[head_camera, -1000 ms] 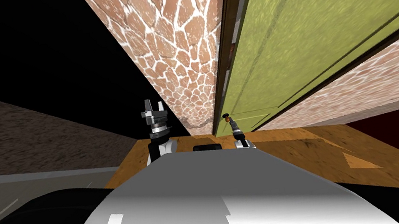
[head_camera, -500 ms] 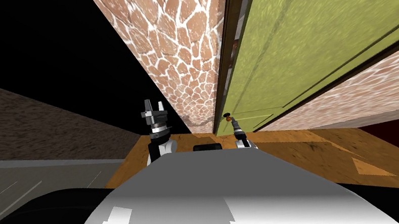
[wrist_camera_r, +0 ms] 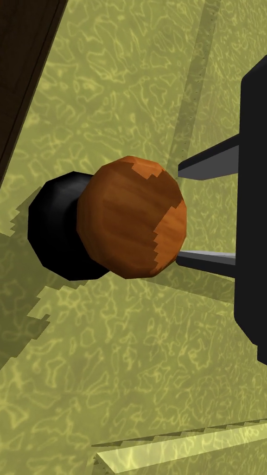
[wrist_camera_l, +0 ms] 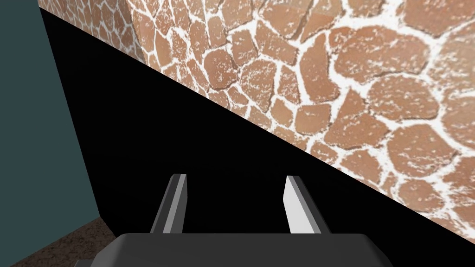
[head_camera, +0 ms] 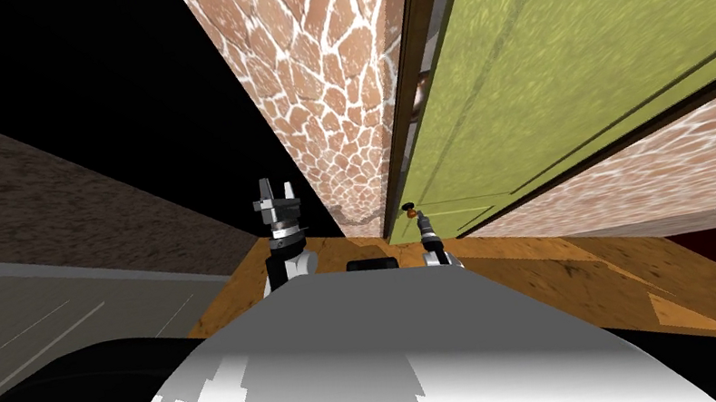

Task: Pull the door open

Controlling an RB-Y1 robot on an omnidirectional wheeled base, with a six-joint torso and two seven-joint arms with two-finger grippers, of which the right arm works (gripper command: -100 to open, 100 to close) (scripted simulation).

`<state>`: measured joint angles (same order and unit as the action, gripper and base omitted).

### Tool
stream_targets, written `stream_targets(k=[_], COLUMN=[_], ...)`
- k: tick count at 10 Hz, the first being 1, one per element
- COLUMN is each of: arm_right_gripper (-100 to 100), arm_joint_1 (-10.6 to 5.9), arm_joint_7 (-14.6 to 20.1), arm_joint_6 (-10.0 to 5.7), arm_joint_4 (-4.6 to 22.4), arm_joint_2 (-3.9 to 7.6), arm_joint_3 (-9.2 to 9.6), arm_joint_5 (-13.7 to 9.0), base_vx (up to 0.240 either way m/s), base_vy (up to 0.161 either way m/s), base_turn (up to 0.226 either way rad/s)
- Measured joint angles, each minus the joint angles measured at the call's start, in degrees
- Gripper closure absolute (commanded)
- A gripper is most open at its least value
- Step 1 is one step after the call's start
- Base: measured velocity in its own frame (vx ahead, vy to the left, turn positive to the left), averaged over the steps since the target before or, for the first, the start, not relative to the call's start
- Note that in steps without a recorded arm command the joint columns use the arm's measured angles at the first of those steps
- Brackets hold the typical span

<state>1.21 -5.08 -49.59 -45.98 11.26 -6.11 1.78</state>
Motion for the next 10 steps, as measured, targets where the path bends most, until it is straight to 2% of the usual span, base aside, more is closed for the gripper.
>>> stream_targets(k=[2, 3, 5, 7, 8, 10], arm_right_gripper=[100, 100, 100, 100, 100, 100], arm_joint_1=[0.10, 0.78, 1.04, 0.48, -1.01, 0.38], arm_joint_7=[2.3, 3.7, 4.8, 5.9, 6.6, 7.3], arm_joint_6=[0.59, 1.24, 1.13, 0.82, 0.15, 1.36], arm_joint_4=[-0.3, -1.5, -1.5, -0.3, 1.8, -0.7], arm_joint_2=[-0.04, 0.13, -0.03, 0.17, 0.21, 0.38], arm_joint_3=[0.34, 0.54, 0.61, 0.75, 0.70, 1.03], arm_joint_5=[-0.9, -1.5, -1.9, -2.6, -3.0, -3.1], base_vx=[-0.031, -0.039, -0.009, -0.025, -0.011, -0.011], base_vy=[-0.007, -0.010, 0.001, -0.021, -0.005, -0.004], base_turn=[0.054, 0.034, 0.003, 0.076, -0.001, 0.040])
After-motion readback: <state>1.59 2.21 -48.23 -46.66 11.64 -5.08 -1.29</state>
